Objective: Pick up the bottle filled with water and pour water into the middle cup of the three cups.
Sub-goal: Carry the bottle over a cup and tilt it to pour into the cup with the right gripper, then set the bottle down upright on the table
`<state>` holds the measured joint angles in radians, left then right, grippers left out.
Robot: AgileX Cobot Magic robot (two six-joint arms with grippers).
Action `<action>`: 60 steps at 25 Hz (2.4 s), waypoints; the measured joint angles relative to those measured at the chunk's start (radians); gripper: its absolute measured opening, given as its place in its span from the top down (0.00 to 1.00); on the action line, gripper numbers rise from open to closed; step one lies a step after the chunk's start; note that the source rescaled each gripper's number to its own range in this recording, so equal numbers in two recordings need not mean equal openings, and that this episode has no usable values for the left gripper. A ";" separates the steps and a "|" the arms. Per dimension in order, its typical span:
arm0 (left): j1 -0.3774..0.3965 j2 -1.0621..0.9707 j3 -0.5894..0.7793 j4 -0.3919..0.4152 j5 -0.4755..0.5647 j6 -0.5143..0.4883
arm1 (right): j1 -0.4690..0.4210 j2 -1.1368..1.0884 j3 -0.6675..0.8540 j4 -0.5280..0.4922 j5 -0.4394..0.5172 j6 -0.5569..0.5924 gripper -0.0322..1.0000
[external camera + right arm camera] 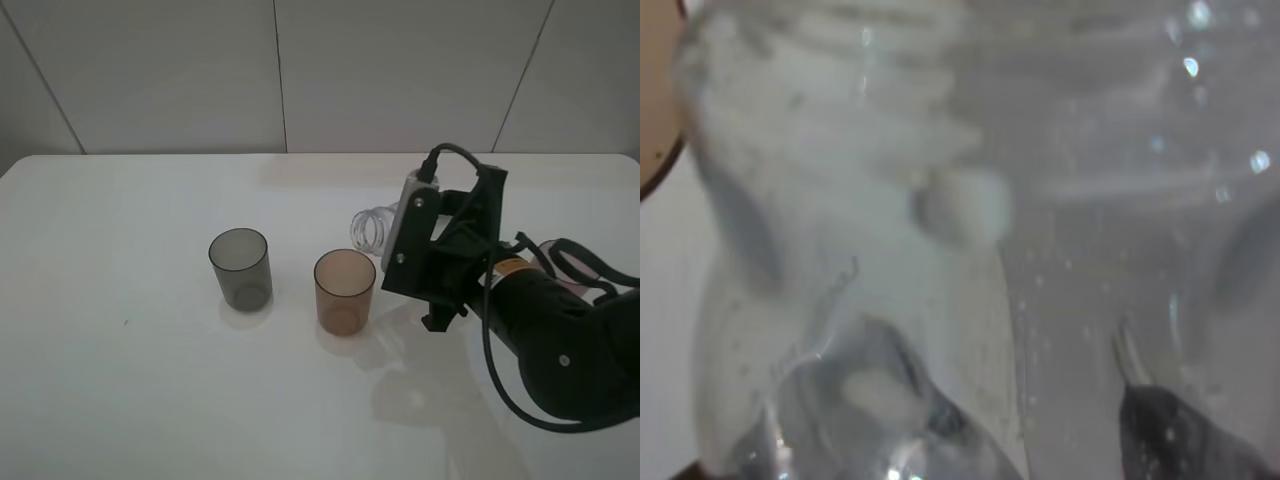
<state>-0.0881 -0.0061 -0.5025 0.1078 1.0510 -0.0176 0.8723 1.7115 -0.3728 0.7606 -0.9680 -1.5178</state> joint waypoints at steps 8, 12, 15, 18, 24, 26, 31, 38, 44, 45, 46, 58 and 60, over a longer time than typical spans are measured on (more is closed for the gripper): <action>0.000 0.000 0.000 0.000 0.000 0.000 | 0.000 0.021 -0.034 0.004 -0.002 -0.114 0.97; 0.000 0.000 0.000 0.000 0.000 0.000 | 0.000 0.051 -0.034 0.005 -0.011 -0.164 0.97; 0.000 0.000 0.000 0.000 0.000 0.000 | 0.000 0.054 -0.034 0.006 -0.020 -0.188 0.97; 0.000 0.000 0.000 0.000 0.000 0.000 | -0.002 0.055 -0.034 0.003 -0.029 -0.198 0.97; 0.000 0.000 0.000 0.000 0.000 0.000 | -0.061 0.055 -0.034 -0.008 -0.039 -0.202 0.97; 0.000 0.000 0.000 0.000 0.000 0.000 | -0.066 0.055 -0.034 -0.010 -0.042 -0.202 0.97; 0.000 0.000 0.000 0.000 0.000 0.000 | -0.069 0.060 -0.040 -0.032 -0.044 -0.239 0.97; 0.000 0.000 0.000 0.000 0.000 0.000 | -0.069 0.110 -0.099 -0.032 -0.052 -0.332 0.97; 0.000 0.000 0.000 0.000 0.000 0.000 | -0.069 0.118 -0.101 -0.041 -0.064 -0.381 0.97; 0.000 0.000 0.000 0.000 0.000 0.000 | -0.069 0.118 -0.101 -0.047 -0.068 -0.384 0.97; 0.000 0.000 0.000 0.000 0.000 0.000 | -0.069 0.118 -0.101 -0.051 -0.071 -0.384 0.97; 0.000 0.000 0.000 0.000 0.000 0.000 | -0.069 0.123 -0.103 -0.053 -0.106 -0.492 0.97; 0.000 0.000 0.000 0.000 0.000 0.000 | -0.069 0.125 -0.103 -0.053 -0.120 -0.510 0.97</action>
<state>-0.0881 -0.0061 -0.5025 0.1078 1.0510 -0.0176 0.8031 1.8360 -0.4758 0.7077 -1.0879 -2.0275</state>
